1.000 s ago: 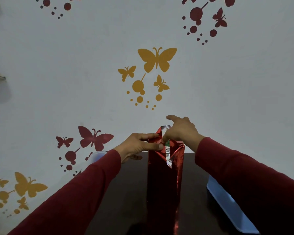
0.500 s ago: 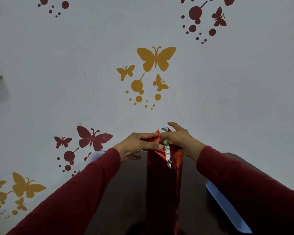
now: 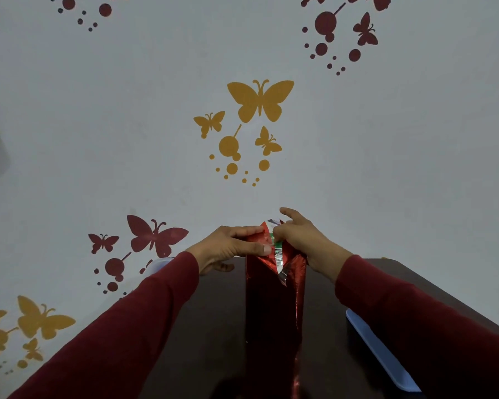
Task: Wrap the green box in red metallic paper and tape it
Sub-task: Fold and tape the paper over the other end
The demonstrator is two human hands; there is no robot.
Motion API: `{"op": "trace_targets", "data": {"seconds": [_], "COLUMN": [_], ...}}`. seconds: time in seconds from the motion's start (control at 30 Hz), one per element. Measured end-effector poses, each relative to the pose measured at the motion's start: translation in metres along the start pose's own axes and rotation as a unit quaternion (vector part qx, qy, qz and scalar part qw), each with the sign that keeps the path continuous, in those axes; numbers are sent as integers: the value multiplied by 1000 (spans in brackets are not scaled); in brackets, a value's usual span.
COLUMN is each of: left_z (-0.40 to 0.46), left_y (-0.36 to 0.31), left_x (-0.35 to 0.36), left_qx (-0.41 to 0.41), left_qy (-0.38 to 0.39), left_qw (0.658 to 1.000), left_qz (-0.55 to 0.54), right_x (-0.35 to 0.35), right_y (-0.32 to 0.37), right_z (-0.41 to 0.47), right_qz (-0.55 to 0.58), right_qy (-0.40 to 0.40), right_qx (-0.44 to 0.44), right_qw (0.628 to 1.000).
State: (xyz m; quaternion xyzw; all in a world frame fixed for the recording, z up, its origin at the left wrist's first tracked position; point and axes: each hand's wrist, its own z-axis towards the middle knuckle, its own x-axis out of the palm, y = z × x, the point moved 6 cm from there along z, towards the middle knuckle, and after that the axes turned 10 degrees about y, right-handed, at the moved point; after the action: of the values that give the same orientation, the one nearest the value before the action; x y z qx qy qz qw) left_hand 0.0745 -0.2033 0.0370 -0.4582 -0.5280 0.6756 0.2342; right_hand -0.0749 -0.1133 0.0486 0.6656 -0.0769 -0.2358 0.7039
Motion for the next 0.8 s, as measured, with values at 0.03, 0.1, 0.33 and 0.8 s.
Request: {"op": "trace_targets", "data": {"seconds": [0.03, 0.1, 0.33, 0.8], "left_z": [-1, -1, -9, -64], "left_y": [-1, -3, -14, -69], "left_x": [0, 2, 8, 165], "left_qx": [2, 5, 60, 542], "left_qy": [0, -2, -35, -234], "left_qw": [1000, 1000, 998, 766], "left_qz": [3, 2, 0, 255], "right_x": [0, -2, -36, -144], "right_y": [2, 4, -4, -97], "right_z": [-2, -8, -35, -153], "right_qz": [1, 20, 78, -198], "right_qy": [7, 15, -70, -230], "right_qx": [-4, -7, 4, 21], "right_qw": [1000, 1000, 994, 953]}}
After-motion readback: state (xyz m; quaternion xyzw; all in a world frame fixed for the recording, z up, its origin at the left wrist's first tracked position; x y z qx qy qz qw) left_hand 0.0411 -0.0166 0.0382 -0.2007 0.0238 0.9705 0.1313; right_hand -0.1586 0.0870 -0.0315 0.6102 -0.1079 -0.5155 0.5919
